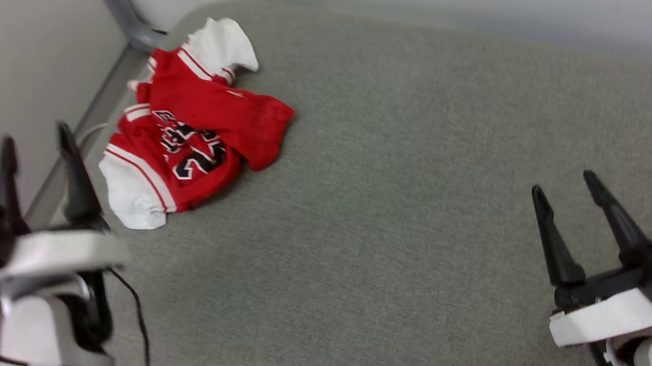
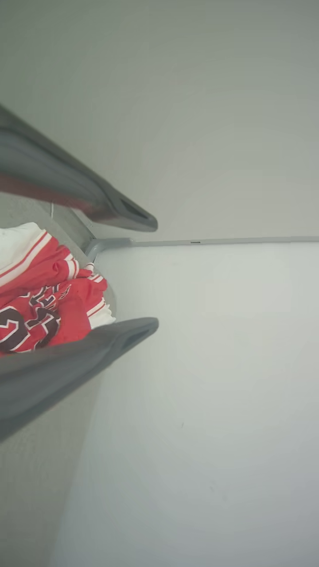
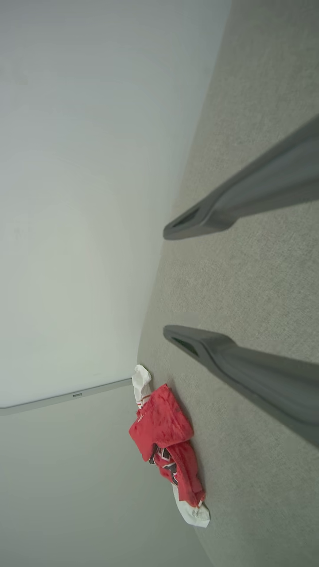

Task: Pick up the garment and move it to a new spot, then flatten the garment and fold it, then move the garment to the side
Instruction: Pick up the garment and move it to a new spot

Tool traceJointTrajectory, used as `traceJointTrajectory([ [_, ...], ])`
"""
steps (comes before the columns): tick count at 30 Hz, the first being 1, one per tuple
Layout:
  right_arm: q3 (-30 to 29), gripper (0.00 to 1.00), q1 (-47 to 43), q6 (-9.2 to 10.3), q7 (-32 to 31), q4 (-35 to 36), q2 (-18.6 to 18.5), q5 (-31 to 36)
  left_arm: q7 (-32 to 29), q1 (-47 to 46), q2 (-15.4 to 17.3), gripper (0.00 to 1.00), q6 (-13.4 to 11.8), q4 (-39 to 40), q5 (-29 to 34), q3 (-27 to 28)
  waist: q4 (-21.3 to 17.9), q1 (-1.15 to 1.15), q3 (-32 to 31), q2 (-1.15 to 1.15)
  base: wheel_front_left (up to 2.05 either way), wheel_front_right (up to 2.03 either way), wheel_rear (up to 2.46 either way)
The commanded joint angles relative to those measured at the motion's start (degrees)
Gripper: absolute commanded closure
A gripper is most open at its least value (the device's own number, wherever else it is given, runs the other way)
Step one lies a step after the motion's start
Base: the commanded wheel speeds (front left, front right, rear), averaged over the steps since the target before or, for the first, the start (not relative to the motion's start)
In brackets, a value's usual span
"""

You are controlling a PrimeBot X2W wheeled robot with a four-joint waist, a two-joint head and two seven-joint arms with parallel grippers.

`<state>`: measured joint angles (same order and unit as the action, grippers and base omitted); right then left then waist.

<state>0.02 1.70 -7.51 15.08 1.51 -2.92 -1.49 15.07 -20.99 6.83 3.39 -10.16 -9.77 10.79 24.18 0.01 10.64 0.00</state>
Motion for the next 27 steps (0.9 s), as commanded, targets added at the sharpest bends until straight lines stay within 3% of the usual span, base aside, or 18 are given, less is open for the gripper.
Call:
traceJointTrajectory([
  [1,-0.32,0.0,1.81,0.04,0.15,0.98,0.08,0.75,0.16,-3.51,0.89,0.0,0.71,-0.83,-0.33,0.84,-3.54,-0.01,5.81,0.0,0.0,0.0,0.0],
  [8,-0.35,0.0,5.37,0.04,0.14,4.16,0.07,3.23,-0.16,-14.95,5.95,0.0,2.95,-7.74,-3.33,1.79,-6.51,-0.01,12.55,0.0,0.0,0.0,0.0],
  [12,-0.72,0.0,6.67,0.04,0.15,6.35,0.07,4.71,-4.78,-21.21,9.91,0.0,3.74,-12.97,-6.79,0.84,-7.95,-0.01,15.8,0.0,0.0,0.0,0.0],
  [14,-0.91,0.0,7.2,0.04,0.14,7.37,-0.05,5.26,-8.61,-23.58,11.5,0.0,3.93,-15.19,-9.32,0.09,-8.49,-0.01,17.23,0.0,0.0,0.0,0.0],
  [15,-1.18,0.0,7.6,0.04,0.14,8.25,-0.38,5.62,-14.01,-25.28,13.51,0.0,3.95,-17.54,-11.13,-1.47,-8.94,-0.01,18.5,0.0,0.0,0.0,0.0],
  [16,-1.18,0.0,7.6,0.04,0.14,8.25,-0.38,5.62,-14.01,-25.28,13.51,0.0,3.95,-17.54,-11.13,-1.47,-8.94,-0.01,18.5,0.0,0.0,0.0,0.0],
  [18,-1.39,0.0,8.29,0.04,0.14,9.33,-0.88,5.86,-20.36,-28.0,15.69,0.0,4.0,-19.26,-15.91,-3.75,-9.44,-0.01,20.2,0.0,0.0,0.0,0.0],
  [20,-1.46,0.0,8.4,0.04,0.14,9.49,-1.04,5.93,-22.79,-28.42,16.52,0.0,4.01,-19.94,-17.3,-4.58,-9.54,-0.01,20.65,0.0,0.0,0.0,0.0],
  [27,-1.26,0.0,9.34,0.04,0.14,10.84,-1.58,6.17,-39.67,-31.59,21.72,0.0,3.99,-25.08,-26.71,-7.33,-10.57,-0.01,23.33,0.0,0.0,0.0,0.0],
])
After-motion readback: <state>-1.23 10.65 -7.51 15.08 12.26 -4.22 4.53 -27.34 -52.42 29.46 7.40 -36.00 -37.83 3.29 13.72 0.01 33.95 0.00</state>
